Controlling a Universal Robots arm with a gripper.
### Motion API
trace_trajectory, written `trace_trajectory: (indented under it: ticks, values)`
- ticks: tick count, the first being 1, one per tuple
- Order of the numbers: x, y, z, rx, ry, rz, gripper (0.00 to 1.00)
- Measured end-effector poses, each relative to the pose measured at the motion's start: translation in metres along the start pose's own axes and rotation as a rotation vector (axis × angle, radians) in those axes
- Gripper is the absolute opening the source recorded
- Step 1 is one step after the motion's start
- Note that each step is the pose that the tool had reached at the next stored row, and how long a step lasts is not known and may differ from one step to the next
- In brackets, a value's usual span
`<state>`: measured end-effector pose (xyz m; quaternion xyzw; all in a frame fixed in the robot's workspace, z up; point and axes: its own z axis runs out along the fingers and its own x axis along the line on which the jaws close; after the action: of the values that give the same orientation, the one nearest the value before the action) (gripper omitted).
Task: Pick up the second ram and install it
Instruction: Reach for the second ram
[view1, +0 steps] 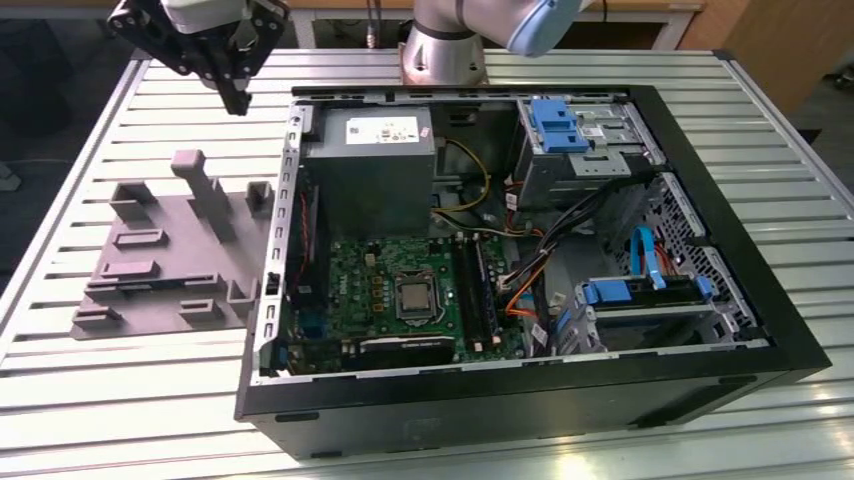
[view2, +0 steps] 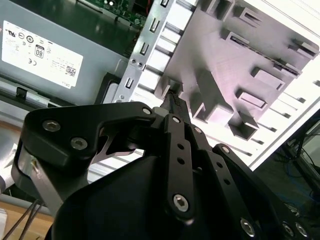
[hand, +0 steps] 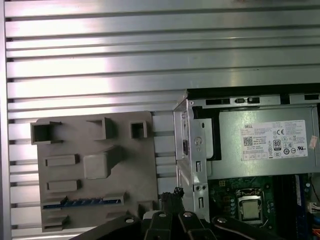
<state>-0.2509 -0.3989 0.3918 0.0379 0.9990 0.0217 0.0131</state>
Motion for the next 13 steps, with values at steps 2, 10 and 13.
trace_trajectory:
  ticks: [2, 10, 13]
  values:
    - [0.0040, -0.0003, -0.0001, 0.0001, 0.0001, 0.000, 0.11]
    - [0.0190, -0.0014, -0.0004, 0.0001, 0.0001, 0.000, 0.11]
    - [0.0241, -0.0018, -0.0004, 0.0001, 0.0000, 0.000, 0.11]
